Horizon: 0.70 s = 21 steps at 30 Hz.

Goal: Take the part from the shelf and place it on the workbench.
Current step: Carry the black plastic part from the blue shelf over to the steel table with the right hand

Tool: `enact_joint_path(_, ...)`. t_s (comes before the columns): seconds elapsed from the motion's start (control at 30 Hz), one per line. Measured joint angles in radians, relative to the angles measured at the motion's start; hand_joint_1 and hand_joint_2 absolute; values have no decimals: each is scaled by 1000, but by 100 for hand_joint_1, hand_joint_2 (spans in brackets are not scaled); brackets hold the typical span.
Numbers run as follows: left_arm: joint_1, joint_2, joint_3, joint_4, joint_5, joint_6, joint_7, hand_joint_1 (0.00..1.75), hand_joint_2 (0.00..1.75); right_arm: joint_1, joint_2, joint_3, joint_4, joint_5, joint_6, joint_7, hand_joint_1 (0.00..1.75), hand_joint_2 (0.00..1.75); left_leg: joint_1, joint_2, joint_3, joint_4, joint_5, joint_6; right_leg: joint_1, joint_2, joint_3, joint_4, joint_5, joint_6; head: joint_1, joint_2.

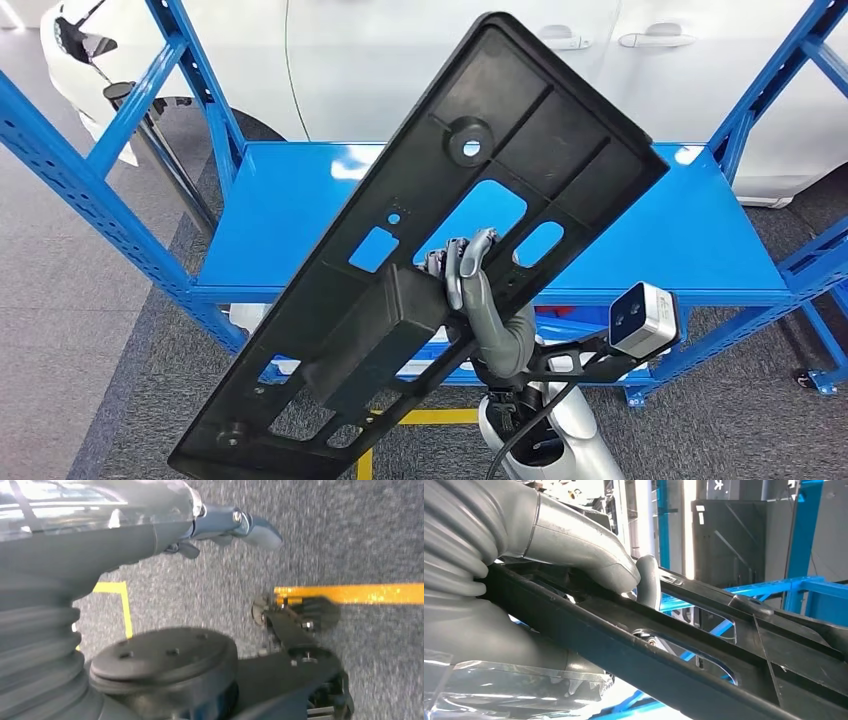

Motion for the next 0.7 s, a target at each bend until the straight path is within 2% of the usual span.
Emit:
enact_joint_path(0.07,0,0,1,0,-1,-1,3,0,175,1,0,-1,1,10,0,0,175,175,2,0,-31,77,-52,-9,-4,-3,2,-7,5,-9,0,0)
enact_joint_path(0.13,1,0,1,0,-1,-4,4,0,175,2,0,-1,4,14,-1,0,175,175,5,1,-87,209,-119,-18,-4,-4,-2,-6,7,-12,0,0)
enact_joint_path(0.17,1,0,1,0,-1,-6,4,0,175,3,0,-2,6,14,-2,2,175,175,8,1,-106,256,-134,-21,-4,-5,-4,-5,8,-12,0,0)
enact_joint_path(0.2,2,0,2,0,0,-8,4,0,175,3,0,-2,8,14,-2,4,175,175,10,1,-109,268,-131,-23,-4,-5,-5,-4,8,-12,0,0)
enact_joint_path(0.23,2,0,2,0,0,-10,4,0,175,3,0,-3,10,12,-3,8,175,175,12,1,-91,238,-107,-25,-5,-5,-6,-2,9,-11,0,0)
enact_joint_path(0.3,1,0,3,0,0,-12,4,0,175,1,0,-6,13,9,-5,13,175,175,16,1,-19,103,-46,-25,-5,-4,-7,4,8,-6,0,0)
enact_joint_path(0.33,0,0,4,0,1,-12,4,0,175,0,0,-8,14,8,-6,15,175,175,16,1,12,43,-26,-22,-3,-3,-9,7,8,-1,0,0)
enact_joint_path(0.37,-1,0,4,0,1,-12,4,0,175,-1,0,-9,14,7,-6,16,175,175,15,0,28,8,-17,-17,-1,-3,-12,10,9,5,0,0)
enact_joint_path(0.47,0,0,4,0,-1,-14,4,0,175,-2,0,-14,16,4,-9,18,175,175,11,-1,25,-7,-9,2,-1,-2,-19,11,14,24,0,0)
enact_joint_path(0.5,-1,0,4,0,-2,-14,4,0,175,-2,0,-17,16,2,-13,19,175,175,12,0,24,-9,-4,10,-2,-2,-23,19,6,29,0,0)
enact_joint_path(0.53,-2,0,4,0,-3,-15,4,0,175,-3,0,-20,16,-1,-16,19,175,175,13,1,21,-13,1,18,-4,-1,-34,43,-15,33,0,0)
enact_joint_path(0.57,-4,0,4,0,-6,-15,4,0,175,-2,0,-23,16,-4,-20,20,175,175,14,2,17,-15,7,25,-5,-1,-52,88,-49,37,0,0)
enact_joint_path(0.63,-7,1,4,0,-9,-17,4,0,175,-1,0,-27,17,-7,-25,22,175,175,11,3,5,-15,14,31,-6,-1,-105,220,-124,41,0,0)
enact_joint_path(0.67,-7,1,4,0,-10,-17,5,0,175,0,-1,-29,18,-8,-26,23,175,175,10,3,-2,-14,18,32,-6,-1,-124,273,-146,42,0,0)
enact_joint_path(0.7,-7,1,4,0,-11,-18,5,0,175,1,-1,-31,19,-9,-26,25,175,175,8,4,-8,-13,22,32,-6,-1,-127,295,-150,41,0,0)
